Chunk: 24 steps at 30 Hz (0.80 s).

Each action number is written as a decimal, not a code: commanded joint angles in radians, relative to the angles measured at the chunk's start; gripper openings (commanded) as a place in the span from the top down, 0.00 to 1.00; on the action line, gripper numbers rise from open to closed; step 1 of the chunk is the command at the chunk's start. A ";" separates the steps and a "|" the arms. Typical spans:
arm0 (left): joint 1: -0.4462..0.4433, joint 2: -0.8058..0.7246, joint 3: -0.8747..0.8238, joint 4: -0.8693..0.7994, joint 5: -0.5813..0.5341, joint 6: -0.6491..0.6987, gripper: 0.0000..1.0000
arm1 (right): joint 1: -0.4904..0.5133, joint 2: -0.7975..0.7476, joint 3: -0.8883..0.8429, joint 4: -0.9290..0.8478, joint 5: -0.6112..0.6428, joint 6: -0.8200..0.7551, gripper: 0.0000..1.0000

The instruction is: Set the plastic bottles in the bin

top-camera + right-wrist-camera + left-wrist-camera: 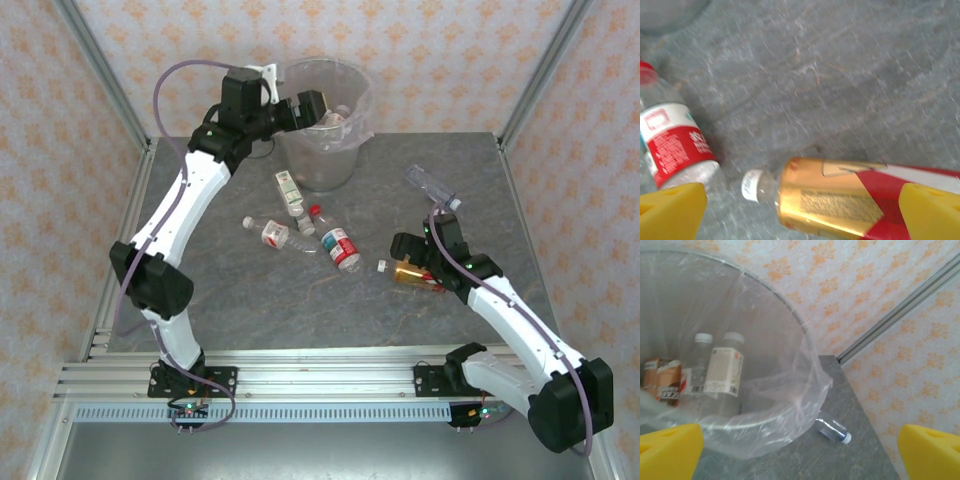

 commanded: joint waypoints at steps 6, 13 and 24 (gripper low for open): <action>0.006 -0.234 -0.324 0.175 -0.072 0.030 0.00 | 0.004 0.083 0.124 -0.231 -0.137 -0.174 0.01; 0.007 -0.433 -0.605 0.221 -0.237 -0.001 0.00 | 0.005 0.236 0.311 -0.352 -0.118 -0.407 0.01; 0.006 -0.635 -0.870 0.197 -0.492 -0.041 0.00 | 0.006 0.358 0.375 -0.455 -0.126 -0.880 0.01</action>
